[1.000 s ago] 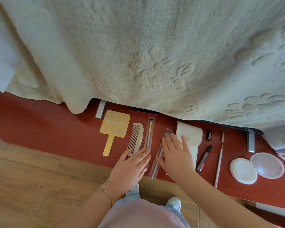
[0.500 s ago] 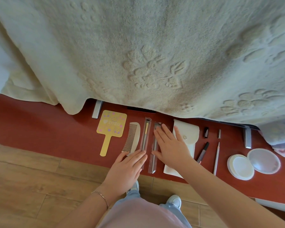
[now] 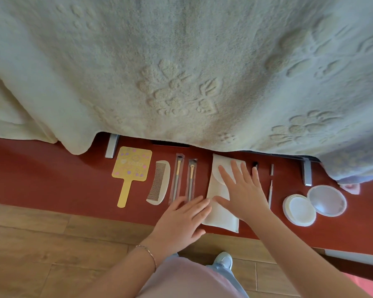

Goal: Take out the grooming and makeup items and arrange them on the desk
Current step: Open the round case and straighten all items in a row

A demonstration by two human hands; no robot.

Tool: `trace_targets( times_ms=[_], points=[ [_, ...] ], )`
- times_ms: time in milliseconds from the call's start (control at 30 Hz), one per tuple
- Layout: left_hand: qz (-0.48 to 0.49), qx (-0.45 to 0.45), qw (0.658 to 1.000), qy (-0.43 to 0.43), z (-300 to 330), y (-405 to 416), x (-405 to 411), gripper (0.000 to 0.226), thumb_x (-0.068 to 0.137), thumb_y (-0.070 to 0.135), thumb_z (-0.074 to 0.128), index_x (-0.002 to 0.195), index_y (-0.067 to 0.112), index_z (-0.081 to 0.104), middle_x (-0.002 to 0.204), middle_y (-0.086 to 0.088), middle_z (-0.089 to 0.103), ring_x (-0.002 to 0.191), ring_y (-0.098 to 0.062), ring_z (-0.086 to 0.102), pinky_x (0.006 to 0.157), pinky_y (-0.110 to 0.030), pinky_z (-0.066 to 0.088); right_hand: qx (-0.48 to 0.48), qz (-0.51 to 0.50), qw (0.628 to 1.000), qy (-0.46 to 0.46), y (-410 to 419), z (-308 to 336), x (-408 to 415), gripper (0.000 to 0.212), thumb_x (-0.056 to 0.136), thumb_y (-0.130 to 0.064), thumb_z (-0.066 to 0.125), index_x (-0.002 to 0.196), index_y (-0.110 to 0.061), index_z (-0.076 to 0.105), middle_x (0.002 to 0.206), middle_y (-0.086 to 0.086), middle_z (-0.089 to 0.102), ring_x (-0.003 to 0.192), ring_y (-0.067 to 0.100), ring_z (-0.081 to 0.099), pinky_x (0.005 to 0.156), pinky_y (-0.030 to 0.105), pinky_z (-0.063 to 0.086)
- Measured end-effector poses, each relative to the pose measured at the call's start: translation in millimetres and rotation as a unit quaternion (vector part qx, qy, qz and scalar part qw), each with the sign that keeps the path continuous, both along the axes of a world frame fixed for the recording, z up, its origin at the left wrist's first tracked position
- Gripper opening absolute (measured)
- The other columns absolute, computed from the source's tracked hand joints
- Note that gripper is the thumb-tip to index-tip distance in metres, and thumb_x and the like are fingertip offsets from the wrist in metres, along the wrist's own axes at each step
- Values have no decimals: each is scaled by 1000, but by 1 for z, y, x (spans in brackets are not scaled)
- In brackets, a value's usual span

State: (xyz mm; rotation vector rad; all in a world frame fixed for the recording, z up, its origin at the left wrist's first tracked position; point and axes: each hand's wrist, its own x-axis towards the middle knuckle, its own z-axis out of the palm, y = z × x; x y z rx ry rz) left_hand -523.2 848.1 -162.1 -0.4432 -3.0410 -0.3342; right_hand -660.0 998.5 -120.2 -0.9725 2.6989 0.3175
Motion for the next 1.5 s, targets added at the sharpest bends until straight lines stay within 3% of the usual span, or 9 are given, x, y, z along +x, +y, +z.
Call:
trace_targets(
  times_ms=[100, 300, 767, 833, 900, 1000, 1167, 1333, 1500],
  points=[
    [5, -1, 1000, -16, -1, 7, -7, 57, 76, 46, 68, 126, 21, 57, 130, 4, 59, 117, -12, 56, 95, -34, 46, 2, 7, 1000, -11, -5, -2, -2, 79, 82, -69, 30, 149, -29, 17, 154, 18, 18, 138, 46, 22, 112, 56, 7],
    [18, -26, 1000, -5, -1, 8, -1, 49, 74, 45, 72, 116, 20, 65, 122, 3, 65, 109, -11, 61, 88, -31, 49, -23, 29, 999, -27, -8, -9, 2, 78, 90, -63, 33, 149, -28, -2, 158, 15, -5, 143, 40, 0, 115, 48, -2],
    [44, -45, 998, 8, 8, 10, 2, 52, 65, 43, 79, 110, 19, 70, 113, 2, 69, 105, -13, 64, 85, -31, 50, -30, 17, 998, -61, -12, -10, 4, 76, 91, -62, 30, 149, -30, -7, 158, 11, -12, 144, 35, -8, 116, 46, -6],
    [49, -42, 998, 6, 10, 10, 2, 52, 64, 42, 79, 109, 18, 70, 113, 3, 69, 105, -13, 65, 87, -32, 50, -67, 14, 995, -67, -9, -3, 0, 72, 92, -61, 28, 150, -30, -3, 159, 7, -4, 145, 31, 0, 116, 47, -3],
    [57, -37, 998, 5, 13, 11, 2, 53, 65, 41, 79, 111, 18, 69, 115, 3, 68, 107, -13, 64, 89, -34, 49, -146, -36, 988, -42, 3, 8, -8, 64, 94, -53, 36, 149, -24, 20, 155, 6, 24, 140, 30, 25, 115, 47, 11],
    [61, -19, 998, -1, 18, 21, -1, 52, 68, 41, 76, 113, 18, 67, 118, 2, 67, 110, -14, 62, 91, -35, 48, -241, -138, 959, 52, 38, 20, -29, 36, 87, -29, 57, 117, -12, 62, 114, 9, 64, 108, 34, 55, 98, 44, 37],
    [-13, -13, 1000, -8, 22, 67, -29, 47, 72, 29, 74, 117, 21, 64, 125, 3, 62, 115, -12, 58, 92, -34, 48, -143, -139, 980, 6, 78, 16, -49, 30, 88, -26, 55, 115, -17, 64, 124, 2, 60, 127, 24, 44, 110, 41, 23],
    [-48, -16, 999, -5, 25, 100, -67, 56, 63, 9, 79, 116, 17, 64, 128, -1, 60, 114, -16, 59, 89, -35, 50, -133, -99, 985, 47, 93, 5, -38, 23, 65, -20, 76, 87, -16, 72, 93, 2, 68, 95, 27, 62, 84, 41, 49],
    [-40, -10, 999, -32, 23, 104, -83, 55, 62, 8, 83, 113, 17, 66, 125, -2, 63, 107, -20, 63, 85, -34, 52, -125, -57, 989, 53, 95, -6, -31, 19, 53, -21, 84, 66, -18, 71, 81, 0, 68, 88, 24, 66, 76, 36, 53]
  ],
)
